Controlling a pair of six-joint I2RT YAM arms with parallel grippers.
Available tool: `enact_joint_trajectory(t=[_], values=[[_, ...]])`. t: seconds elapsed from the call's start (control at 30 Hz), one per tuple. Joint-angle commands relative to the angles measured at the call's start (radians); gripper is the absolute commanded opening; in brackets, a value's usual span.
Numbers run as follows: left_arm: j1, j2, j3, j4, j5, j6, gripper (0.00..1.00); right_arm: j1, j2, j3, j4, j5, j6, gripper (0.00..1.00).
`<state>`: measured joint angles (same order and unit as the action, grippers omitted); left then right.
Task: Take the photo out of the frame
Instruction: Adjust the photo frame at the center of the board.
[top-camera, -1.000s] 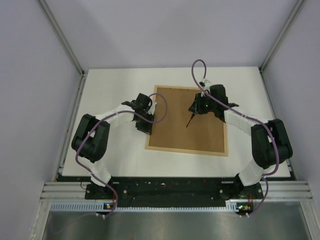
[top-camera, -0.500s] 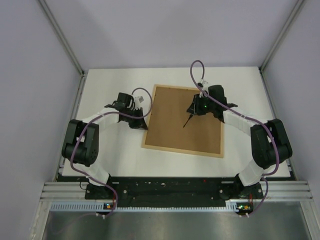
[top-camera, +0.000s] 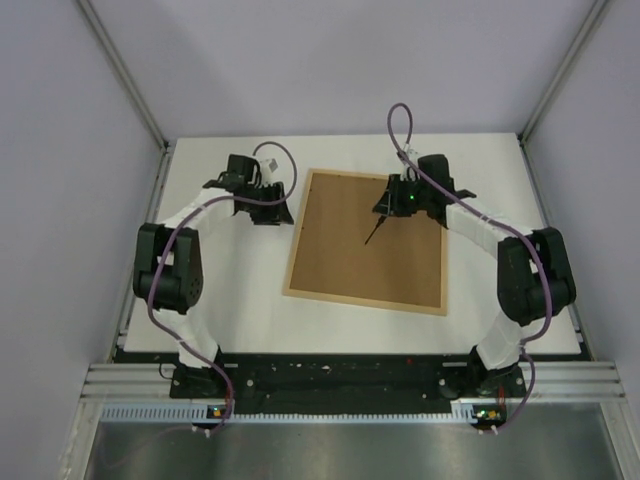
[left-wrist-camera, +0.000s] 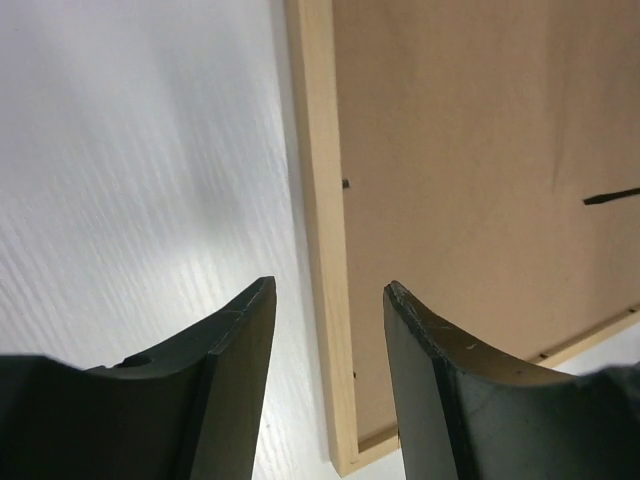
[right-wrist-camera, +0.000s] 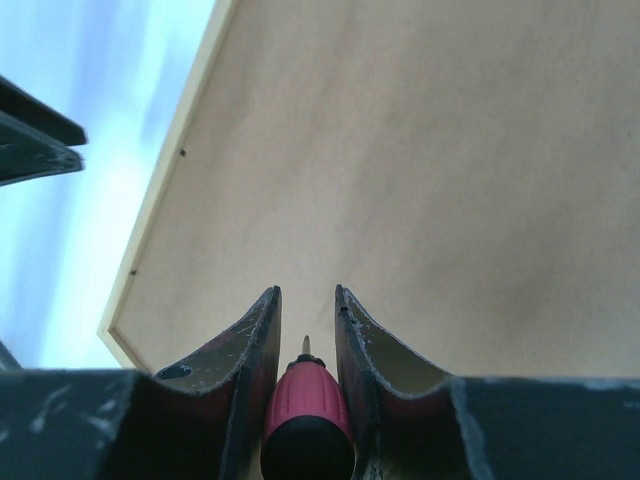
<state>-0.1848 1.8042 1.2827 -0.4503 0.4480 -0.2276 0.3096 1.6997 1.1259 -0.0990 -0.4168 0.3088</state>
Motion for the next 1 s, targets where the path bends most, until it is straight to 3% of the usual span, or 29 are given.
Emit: enact_joint_trajectory(t=[0.0,0.43,0.97], values=[[0.001,0.072,0.063,-0.053,-0.042,0.040,0.53,-0.007,0.021,0.118,-0.011,-0.066,0.059,0.00],[-0.005,0.084,-0.100,0.025,0.250,-0.004,0.53,-0.119,0.107,0.228,-0.080,0.128,-0.028,0.00],[-0.166,0.021,-0.188,0.131,0.310,-0.090,0.54,-0.121,0.449,0.667,-0.149,0.099,0.032,0.00]])
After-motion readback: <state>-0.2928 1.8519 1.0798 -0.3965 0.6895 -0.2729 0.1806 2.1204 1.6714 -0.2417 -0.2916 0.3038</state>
